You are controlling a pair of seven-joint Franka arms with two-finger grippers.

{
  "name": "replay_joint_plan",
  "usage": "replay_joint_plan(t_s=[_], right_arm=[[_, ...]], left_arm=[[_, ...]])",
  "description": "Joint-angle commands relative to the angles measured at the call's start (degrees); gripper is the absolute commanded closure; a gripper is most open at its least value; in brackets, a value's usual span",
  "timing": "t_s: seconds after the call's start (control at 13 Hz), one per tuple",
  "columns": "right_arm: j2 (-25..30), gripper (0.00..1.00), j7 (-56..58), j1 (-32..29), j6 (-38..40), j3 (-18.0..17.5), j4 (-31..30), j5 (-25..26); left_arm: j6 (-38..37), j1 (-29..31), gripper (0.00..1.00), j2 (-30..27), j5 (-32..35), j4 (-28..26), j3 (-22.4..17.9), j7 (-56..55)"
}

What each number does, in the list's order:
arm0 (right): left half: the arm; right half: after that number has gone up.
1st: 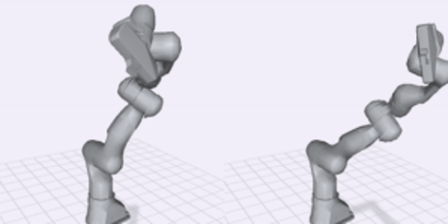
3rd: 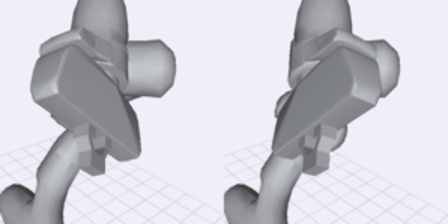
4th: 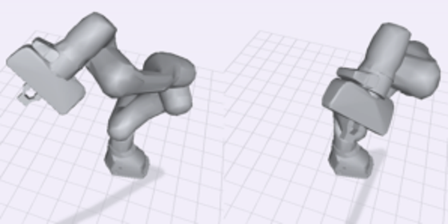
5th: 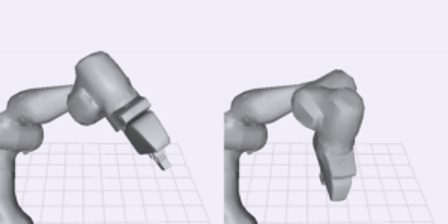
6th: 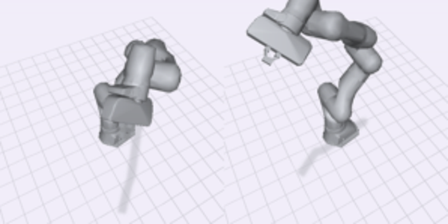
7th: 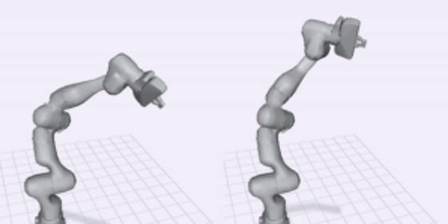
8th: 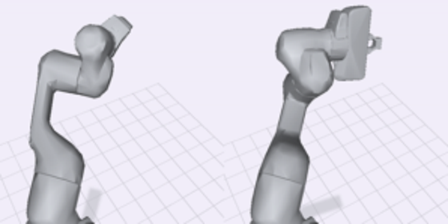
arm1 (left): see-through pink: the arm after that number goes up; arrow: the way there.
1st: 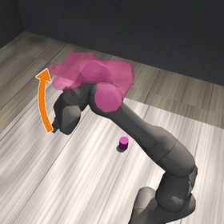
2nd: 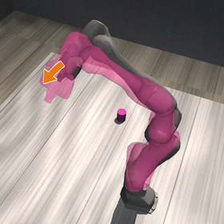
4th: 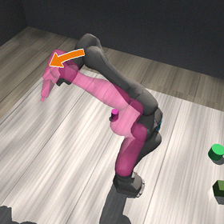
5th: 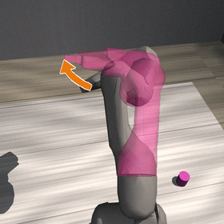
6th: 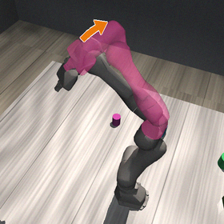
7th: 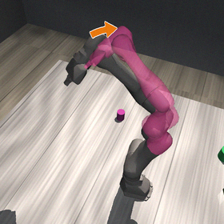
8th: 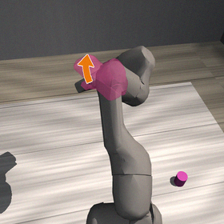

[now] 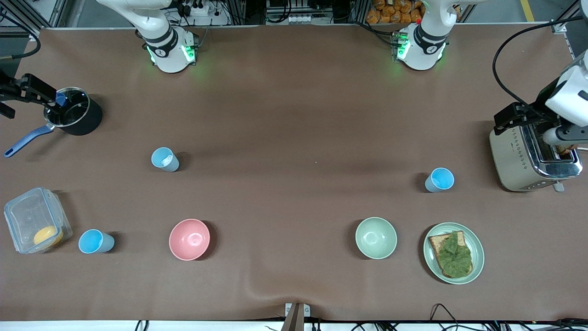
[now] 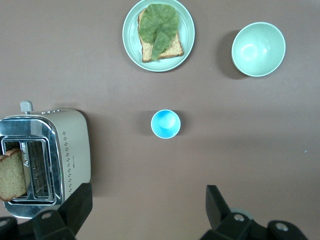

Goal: Stack blue cups with both arms
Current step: 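Reach the left gripper toward the blue cup beside the toaster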

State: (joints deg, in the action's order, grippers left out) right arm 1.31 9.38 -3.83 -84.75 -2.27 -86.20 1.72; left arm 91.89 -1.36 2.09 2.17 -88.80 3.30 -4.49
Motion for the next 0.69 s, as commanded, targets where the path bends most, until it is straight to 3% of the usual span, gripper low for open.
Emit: replay_joint_plan(t_s=[0.0,0.31,0.62], right_arm=[[-0.16,0.0,0.55,-0.13,1.16,-0.45,0.16,1.44],[-0.69,0.0,-0.24,0.93,2.03,-0.45,0.07,0.91],[-0.78,0.0,0.46,1.02,2.22,-0.45,0.15,0.91]], left_arm=[[-2.32,0.47,0.0,-0.33,-1.03,0.91,-0.22,0.7],[-2.86,0.39,0.0,0.63,-0.42,0.82,-0.31,0.71],[-2.95,-0.14,0.0,5.19,0.02,-0.14,-0.22,0.71]])
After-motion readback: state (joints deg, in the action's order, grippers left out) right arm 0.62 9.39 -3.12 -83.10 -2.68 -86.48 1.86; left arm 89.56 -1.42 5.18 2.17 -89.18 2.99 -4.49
